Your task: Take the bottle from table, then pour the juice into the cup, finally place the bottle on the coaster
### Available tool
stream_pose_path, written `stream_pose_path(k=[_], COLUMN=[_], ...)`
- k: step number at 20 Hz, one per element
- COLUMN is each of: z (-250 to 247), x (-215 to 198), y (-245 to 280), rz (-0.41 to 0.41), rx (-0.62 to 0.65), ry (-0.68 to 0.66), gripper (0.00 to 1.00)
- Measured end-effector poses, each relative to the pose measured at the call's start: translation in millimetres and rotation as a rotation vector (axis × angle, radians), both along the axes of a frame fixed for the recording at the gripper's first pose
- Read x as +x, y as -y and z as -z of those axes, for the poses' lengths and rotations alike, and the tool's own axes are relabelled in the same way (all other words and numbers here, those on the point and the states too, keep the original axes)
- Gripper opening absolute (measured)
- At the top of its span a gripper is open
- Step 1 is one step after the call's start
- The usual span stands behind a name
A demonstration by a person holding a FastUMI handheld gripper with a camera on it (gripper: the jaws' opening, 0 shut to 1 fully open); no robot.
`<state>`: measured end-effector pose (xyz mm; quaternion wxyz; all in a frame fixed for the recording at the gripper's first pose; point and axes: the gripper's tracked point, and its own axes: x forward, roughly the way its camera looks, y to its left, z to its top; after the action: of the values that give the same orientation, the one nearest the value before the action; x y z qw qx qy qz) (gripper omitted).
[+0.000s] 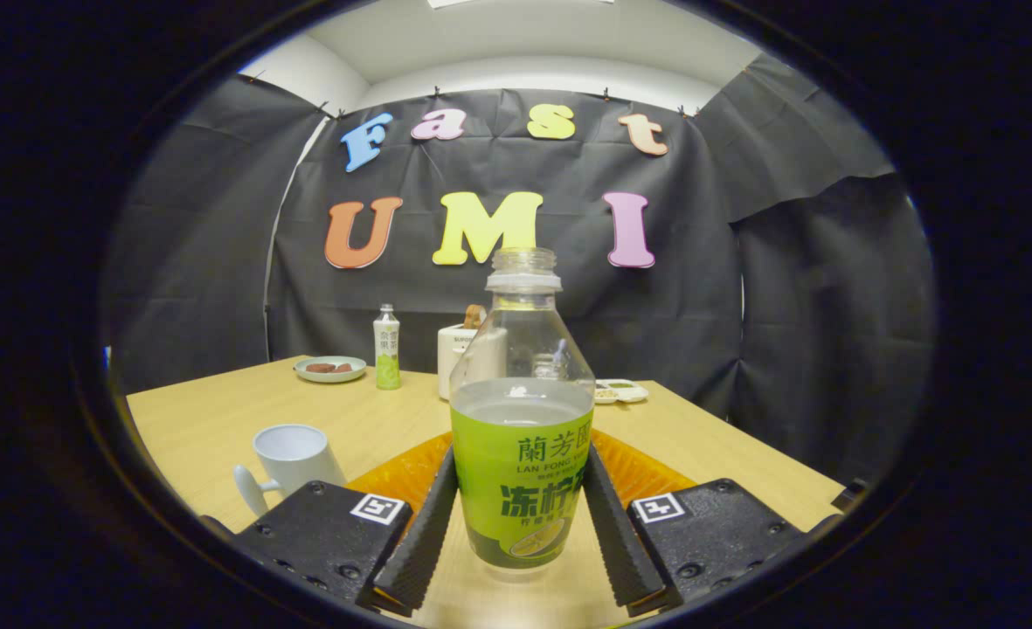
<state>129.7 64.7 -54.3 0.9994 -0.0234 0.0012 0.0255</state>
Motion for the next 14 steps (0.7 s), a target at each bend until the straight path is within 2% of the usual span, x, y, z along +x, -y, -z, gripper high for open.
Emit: stream_pose_path(k=[7, 13, 14], z=[-50, -103, -105], x=[-55, -84, -82], y=[0, -25, -22], rz=[0.012, -0.01, 0.008], rx=[-0.028, -0.181, -0.214], ry=[0.052, 0.142, 0.141], gripper=[0.8, 0.8, 0.8])
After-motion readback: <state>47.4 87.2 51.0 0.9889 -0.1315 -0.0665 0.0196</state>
